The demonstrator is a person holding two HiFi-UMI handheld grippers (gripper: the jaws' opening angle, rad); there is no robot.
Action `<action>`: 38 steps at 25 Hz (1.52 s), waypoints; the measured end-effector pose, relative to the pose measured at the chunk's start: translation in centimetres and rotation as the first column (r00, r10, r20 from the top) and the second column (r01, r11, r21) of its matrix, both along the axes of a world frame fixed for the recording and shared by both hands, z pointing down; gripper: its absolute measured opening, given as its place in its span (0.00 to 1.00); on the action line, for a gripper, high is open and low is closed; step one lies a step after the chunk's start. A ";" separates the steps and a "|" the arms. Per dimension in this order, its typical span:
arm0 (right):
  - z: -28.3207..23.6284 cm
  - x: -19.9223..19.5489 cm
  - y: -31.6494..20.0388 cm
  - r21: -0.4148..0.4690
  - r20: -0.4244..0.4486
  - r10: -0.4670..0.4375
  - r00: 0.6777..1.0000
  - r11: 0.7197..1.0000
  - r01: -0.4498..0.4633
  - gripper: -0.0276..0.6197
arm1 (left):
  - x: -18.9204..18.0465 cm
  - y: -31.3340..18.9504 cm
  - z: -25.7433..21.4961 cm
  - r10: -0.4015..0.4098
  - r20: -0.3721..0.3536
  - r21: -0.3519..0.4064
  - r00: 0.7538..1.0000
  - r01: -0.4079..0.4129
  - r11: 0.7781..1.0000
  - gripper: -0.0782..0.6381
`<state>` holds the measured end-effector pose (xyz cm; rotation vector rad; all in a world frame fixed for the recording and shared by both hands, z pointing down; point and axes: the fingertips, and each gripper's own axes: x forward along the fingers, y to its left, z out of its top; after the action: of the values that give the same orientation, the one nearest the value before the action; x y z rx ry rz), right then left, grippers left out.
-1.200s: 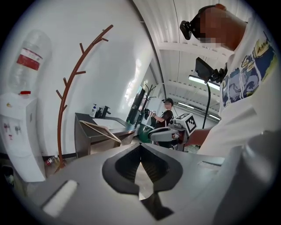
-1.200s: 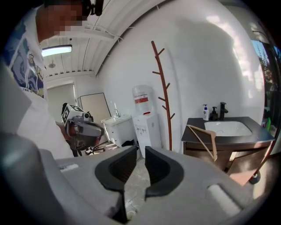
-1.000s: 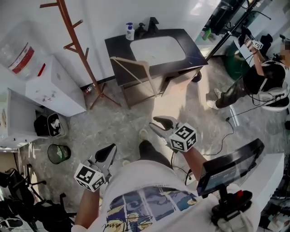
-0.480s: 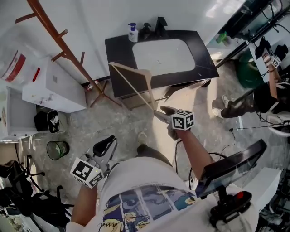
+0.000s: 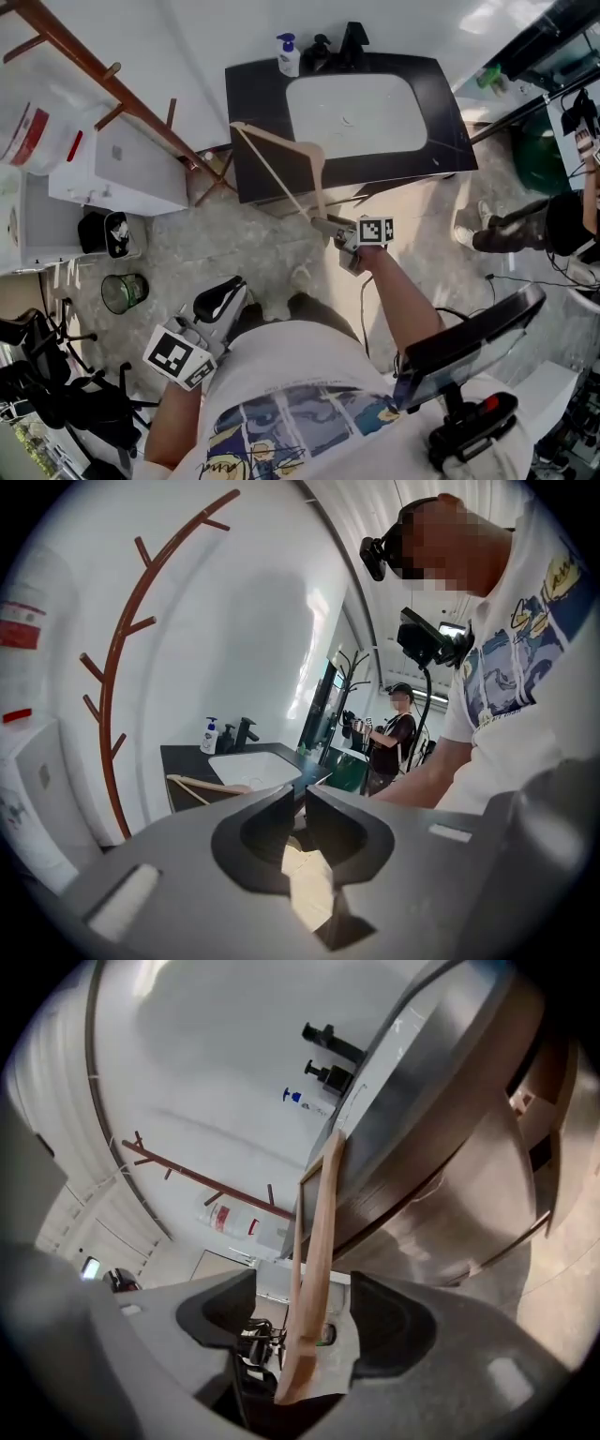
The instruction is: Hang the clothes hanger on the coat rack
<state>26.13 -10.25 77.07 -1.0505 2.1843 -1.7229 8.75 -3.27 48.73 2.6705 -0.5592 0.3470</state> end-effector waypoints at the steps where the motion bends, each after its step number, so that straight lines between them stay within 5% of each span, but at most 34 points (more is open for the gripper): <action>1: 0.1 -0.3 -0.2 -0.002 0.032 0.003 0.999 1.000 -0.003 0.51 | -0.2 -0.2 0.0 0.000 0.004 -0.003 1.000 0.000 1.000 0.16; 4: 0.5 0.1 -0.3 -0.019 0.092 0.041 0.995 0.999 -0.039 0.44 | -0.9 -0.8 -0.2 -0.005 0.012 0.001 1.000 0.005 1.000 0.16; 7: -0.7 -0.1 -0.5 -0.017 0.188 0.082 0.979 0.997 -0.080 0.16 | -1.9 -1.5 -0.7 -0.017 0.014 0.010 1.000 0.016 1.000 0.16; 18: -5.4 1.1 -0.4 0.114 0.089 0.113 0.990 0.986 -0.123 0.12 | -4.8 -2.1 -0.8 -0.035 -0.026 0.021 0.999 0.036 0.999 0.15; 26: -11.3 -0.6 -1.1 0.170 0.140 0.081 0.987 0.980 -0.105 0.12 | -5.4 -2.3 -1.2 -0.026 -0.072 0.038 0.997 0.028 0.999 0.15; 38: -21.4 -7.0 -0.3 0.316 0.009 -0.226 0.974 0.925 0.211 0.12 | -8.5 -3.0 -2.2 -0.071 -0.118 0.068 0.991 0.079 0.995 0.15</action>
<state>19.13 -10.50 55.72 -0.7061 2.5170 -1.3905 0.22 -6.29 46.55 2.7091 -0.6454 0.1524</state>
